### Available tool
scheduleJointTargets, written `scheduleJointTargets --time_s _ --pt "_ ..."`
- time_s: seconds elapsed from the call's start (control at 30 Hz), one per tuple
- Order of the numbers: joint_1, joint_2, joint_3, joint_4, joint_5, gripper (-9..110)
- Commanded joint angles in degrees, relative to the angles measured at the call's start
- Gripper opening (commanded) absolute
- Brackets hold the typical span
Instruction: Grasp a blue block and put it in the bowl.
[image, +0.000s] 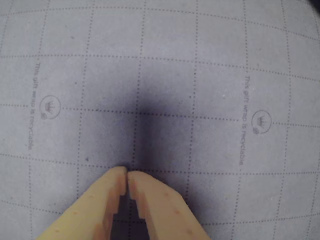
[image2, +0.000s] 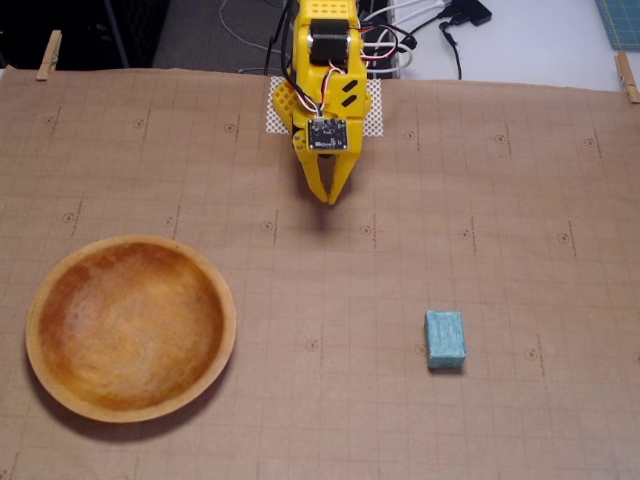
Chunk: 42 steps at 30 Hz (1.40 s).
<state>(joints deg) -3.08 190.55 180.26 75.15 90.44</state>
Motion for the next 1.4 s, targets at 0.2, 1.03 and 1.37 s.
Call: scheduleJointTargets --time_s 0.2,1.03,1.37 --pt "-0.5 0.2 -0.8 0.0 -0.5 -2" --pt "-1.1 0.3 -0.7 0.0 -0.5 -2" --pt "-8.8 6.4 -7.1 0.4 0.3 -2"
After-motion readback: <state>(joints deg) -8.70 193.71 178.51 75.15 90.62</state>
